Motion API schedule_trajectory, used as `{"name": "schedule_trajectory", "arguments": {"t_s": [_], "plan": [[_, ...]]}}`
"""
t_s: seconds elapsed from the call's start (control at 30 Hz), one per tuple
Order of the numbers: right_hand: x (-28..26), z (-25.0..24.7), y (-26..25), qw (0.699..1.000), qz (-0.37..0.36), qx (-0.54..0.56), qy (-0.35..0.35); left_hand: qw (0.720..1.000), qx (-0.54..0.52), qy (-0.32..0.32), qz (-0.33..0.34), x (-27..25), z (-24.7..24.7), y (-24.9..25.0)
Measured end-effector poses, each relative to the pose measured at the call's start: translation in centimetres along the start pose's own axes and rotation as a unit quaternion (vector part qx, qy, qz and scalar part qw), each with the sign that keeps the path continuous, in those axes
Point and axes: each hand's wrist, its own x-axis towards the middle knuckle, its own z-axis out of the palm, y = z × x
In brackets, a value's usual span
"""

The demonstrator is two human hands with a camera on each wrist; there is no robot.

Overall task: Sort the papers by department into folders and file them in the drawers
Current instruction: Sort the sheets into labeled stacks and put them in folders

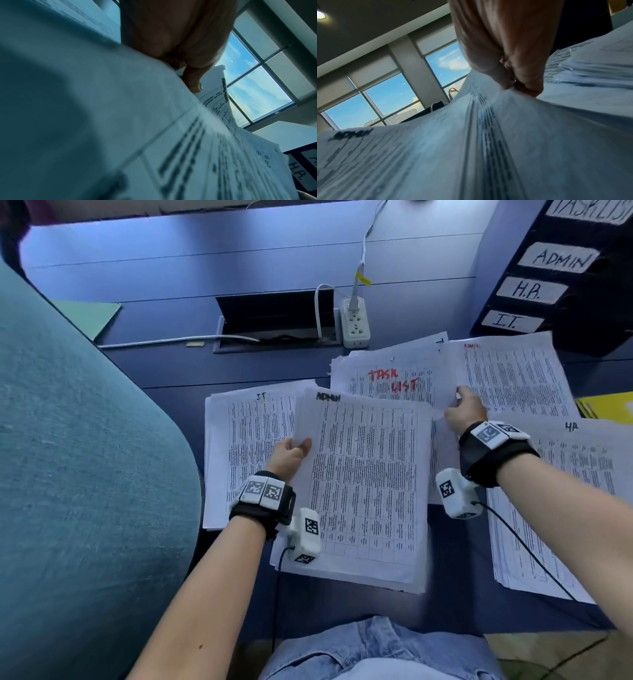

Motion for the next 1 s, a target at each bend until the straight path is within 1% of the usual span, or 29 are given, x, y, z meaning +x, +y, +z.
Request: {"name": "schedule_trajectory", "arguments": {"t_s": [0.17, 0.3, 0.37, 0.43, 0.5, 0.6, 0.67, 0.7, 0.77, 0.8, 0.83, 0.93, 1.0], "plan": [[-0.3, 0.3, -1.0, 0.999, 0.024, 0.001, -0.034, 1.000, 0.002, 0.023, 0.010, 0.0, 0.5, -0.3], [-2.0, 0.6, -1.7, 1.000, 0.014, 0.002, 0.007, 0.999, -0.015, 0.048, 0.010, 0.2, 0.8, -1.0], [-3.6, 1.2, -1.9, 1.000, -0.014, 0.020, 0.014, 0.998, -0.027, 0.053, 0.001, 0.0, 1.0, -1.4], [-5.1, 2.2, -1.8, 0.998, -0.042, 0.043, -0.014, 0.998, -0.041, 0.055, -0.005, -0.3, 1.3, -1.8], [-6.5, 3.1, -1.5, 0.997, -0.042, 0.049, -0.049, 0.997, -0.052, 0.057, -0.005, -0.7, 1.5, -2.3], [-8.1, 4.0, -1.1, 0.998, -0.017, -0.017, -0.051, 0.997, -0.040, 0.066, -0.002, -1.2, 1.6, -3.2], [-9.0, 4.5, -0.9, 0.997, -0.037, -0.057, -0.026, 0.997, -0.025, 0.076, 0.004, -1.4, 1.6, -3.8], [-9.3, 4.8, -0.9, 0.997, -0.056, -0.045, -0.009, 0.996, -0.014, 0.084, 0.012, -1.5, 1.7, -3.8], [-9.7, 5.2, -0.7, 0.995, -0.076, 0.055, 0.026, 0.994, 0.012, 0.105, 0.039, -1.6, 1.8, -3.7], [-9.7, 5.2, -0.6, 0.991, -0.072, 0.105, 0.042, 0.992, 0.022, 0.112, 0.057, -1.6, 1.8, -3.4], [-9.6, 5.2, -0.5, 0.988, -0.062, 0.130, 0.053, 0.990, 0.034, 0.116, 0.074, -1.6, 1.7, -3.0], [-9.2, 5.1, 0.0, 0.991, -0.047, 0.117, 0.046, 0.982, 0.098, 0.114, 0.119, -0.9, 1.1, -1.6], [-9.1, 5.2, 0.5, 0.991, -0.056, 0.116, 0.031, 0.978, 0.127, 0.111, 0.121, 0.1, 0.6, -0.7]]}}
